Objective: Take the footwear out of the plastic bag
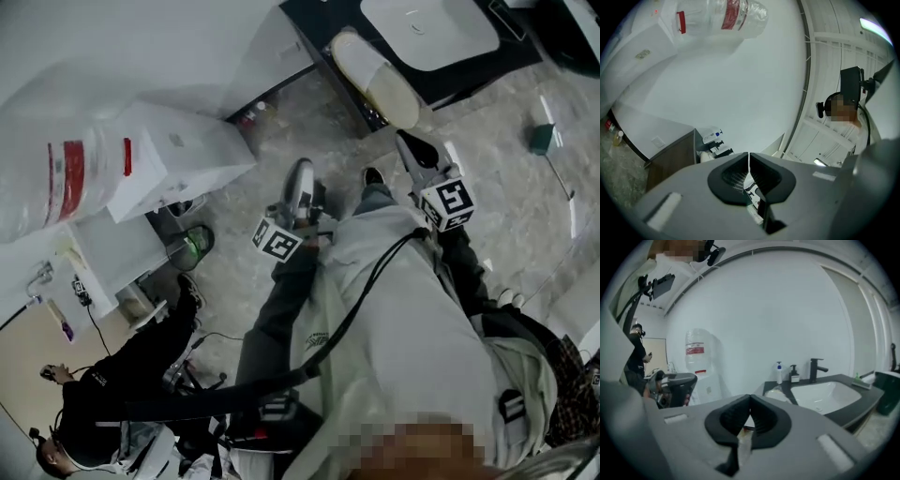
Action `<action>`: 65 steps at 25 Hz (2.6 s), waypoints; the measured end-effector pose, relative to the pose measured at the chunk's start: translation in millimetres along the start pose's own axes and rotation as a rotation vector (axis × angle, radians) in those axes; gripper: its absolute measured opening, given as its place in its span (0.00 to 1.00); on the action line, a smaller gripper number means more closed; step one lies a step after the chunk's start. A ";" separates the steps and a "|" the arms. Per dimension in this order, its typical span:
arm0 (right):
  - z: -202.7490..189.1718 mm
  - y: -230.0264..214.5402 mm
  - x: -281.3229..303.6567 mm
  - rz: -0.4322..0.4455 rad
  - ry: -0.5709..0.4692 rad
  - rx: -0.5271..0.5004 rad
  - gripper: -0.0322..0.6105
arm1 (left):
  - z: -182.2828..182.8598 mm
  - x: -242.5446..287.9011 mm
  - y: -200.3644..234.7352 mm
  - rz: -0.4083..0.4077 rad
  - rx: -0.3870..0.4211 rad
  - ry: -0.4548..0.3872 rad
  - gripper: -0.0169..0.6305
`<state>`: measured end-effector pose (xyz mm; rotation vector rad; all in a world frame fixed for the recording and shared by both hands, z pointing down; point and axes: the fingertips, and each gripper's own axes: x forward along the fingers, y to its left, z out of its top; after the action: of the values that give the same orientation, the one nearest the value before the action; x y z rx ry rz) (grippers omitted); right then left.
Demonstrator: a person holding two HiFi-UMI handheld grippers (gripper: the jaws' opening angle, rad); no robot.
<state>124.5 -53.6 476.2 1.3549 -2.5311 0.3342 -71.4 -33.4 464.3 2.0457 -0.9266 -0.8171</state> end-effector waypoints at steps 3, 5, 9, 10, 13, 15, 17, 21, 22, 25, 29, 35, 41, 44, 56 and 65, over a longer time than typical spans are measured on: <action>-5.5 -38.1 -17.2 -0.084 0.014 0.033 0.05 | -6.4 5.0 -1.3 -0.008 -0.011 0.024 0.02; -7.1 -65.4 -22.2 -0.063 0.007 0.139 0.05 | -10.8 8.6 -2.5 -0.009 -0.012 0.031 0.02; 2.4 -115.1 -7.3 -0.018 -0.032 0.271 0.27 | -14.8 13.8 -3.2 -0.007 -0.008 0.033 0.02; -0.1 -124.7 1.2 -0.017 -0.003 0.256 0.38 | -15.0 14.6 -3.3 -0.006 -0.006 0.031 0.02; -28.3 -139.7 31.2 0.045 0.166 0.226 0.49 | -13.8 15.9 -2.7 0.004 0.002 0.012 0.02; -53.0 -142.1 49.6 0.103 0.277 0.239 0.49 | -11.3 16.7 -1.7 0.017 0.008 -0.010 0.02; -74.6 -145.0 64.0 0.131 0.347 0.255 0.49 | -7.7 17.5 -0.8 0.031 0.018 -0.036 0.02; -114.3 -138.5 80.4 0.199 0.488 0.303 0.49 | -1.9 17.6 3.6 0.062 0.036 -0.084 0.02; -122.5 -133.3 82.2 0.216 0.523 0.300 0.49 | -0.3 17.5 4.5 0.070 0.040 -0.096 0.02; -131.5 -121.7 88.8 0.232 0.543 0.299 0.49 | 3.3 16.5 8.9 0.095 0.047 -0.125 0.02; -124.9 -119.7 93.0 0.259 0.494 0.526 0.32 | 1.8 18.5 13.7 0.112 0.036 -0.143 0.02; -86.6 -105.1 74.7 0.465 0.314 0.717 0.14 | -16.0 30.8 20.2 0.053 -0.067 -0.090 0.21; 1.5 -42.6 23.7 0.841 0.145 0.654 0.13 | -18.4 55.8 21.5 -0.047 -0.132 -0.026 0.62; 28.3 -8.8 1.7 0.953 0.162 0.555 0.13 | -7.1 69.4 -0.8 -0.148 -0.094 -0.010 0.72; 42.6 59.9 -29.9 1.049 0.163 0.492 0.14 | 17.3 63.3 -39.2 -0.325 -0.146 -0.082 0.22; 81.9 58.3 -41.5 0.920 -0.207 0.452 0.18 | 64.3 44.3 -61.2 -0.404 -0.252 -0.250 0.18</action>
<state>88.9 -15.6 380.7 0.2049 -3.2372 1.0139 -76.3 -63.2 369.8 1.9593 -0.5044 -1.3582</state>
